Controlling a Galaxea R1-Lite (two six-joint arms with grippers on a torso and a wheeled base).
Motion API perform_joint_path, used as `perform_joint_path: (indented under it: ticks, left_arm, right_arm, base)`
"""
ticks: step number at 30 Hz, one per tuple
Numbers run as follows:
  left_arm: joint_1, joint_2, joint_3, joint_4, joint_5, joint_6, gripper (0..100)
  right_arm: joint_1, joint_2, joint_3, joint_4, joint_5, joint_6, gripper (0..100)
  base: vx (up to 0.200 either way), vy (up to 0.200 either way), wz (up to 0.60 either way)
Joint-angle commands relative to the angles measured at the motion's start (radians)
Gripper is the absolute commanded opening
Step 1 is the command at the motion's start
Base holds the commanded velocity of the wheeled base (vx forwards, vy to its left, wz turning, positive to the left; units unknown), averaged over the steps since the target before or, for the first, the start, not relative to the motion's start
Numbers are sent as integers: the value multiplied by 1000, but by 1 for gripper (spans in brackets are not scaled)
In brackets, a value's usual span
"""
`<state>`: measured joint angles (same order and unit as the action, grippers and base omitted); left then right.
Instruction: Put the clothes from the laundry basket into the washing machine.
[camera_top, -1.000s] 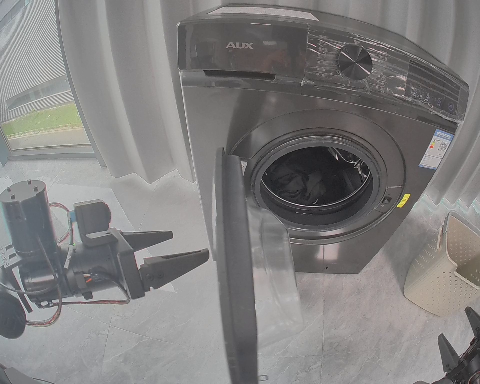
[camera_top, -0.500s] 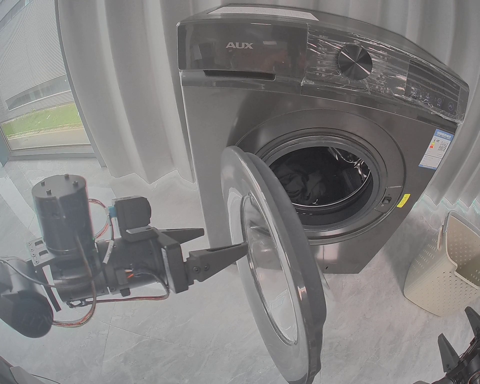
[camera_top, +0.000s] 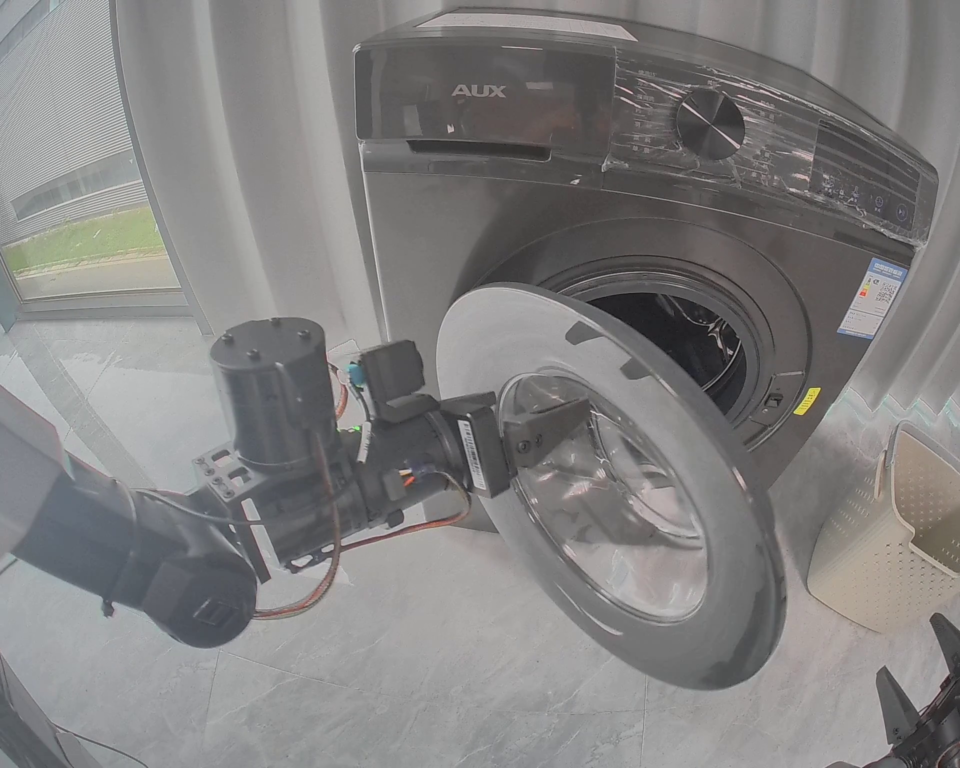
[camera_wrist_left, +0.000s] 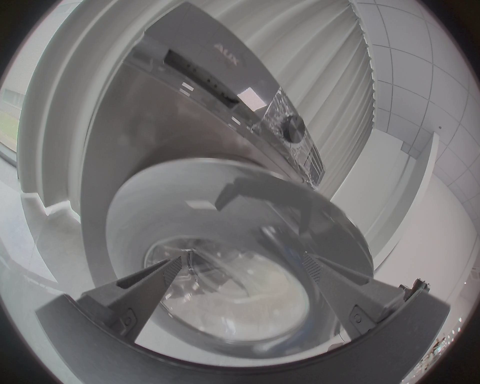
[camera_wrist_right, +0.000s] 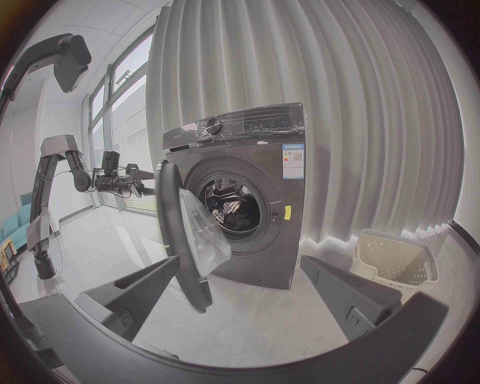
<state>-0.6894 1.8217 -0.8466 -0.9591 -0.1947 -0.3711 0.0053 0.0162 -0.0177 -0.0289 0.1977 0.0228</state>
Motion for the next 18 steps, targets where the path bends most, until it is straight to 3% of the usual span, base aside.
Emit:
perform_joint_path:
  ticks: [1,5,12,15,18]
  left_arm:
    - [-7,77,-23,-4,6,-6,100]
    - [-2,105,-65,-7,15,-8,100]
    - [13,209,-204,-29,95,-14,100]
    - [25,238,-247,-55,118,-29,100]
    - [39,260,-304,-61,181,-71,100]
  right_arm:
    - [1,-9,5,0,0,0,100]
    - [1,-9,5,0,2,0,100]
    - [1,-9,5,0,2,2,100]
    - [1,-9,5,0,2,0,100]
    - [1,-9,5,0,2,2,100]
  base:
    - [0,0,0]
    - [0,0,0]
    - [0,0,0]
    - [0,0,0]
    - [0,0,0]
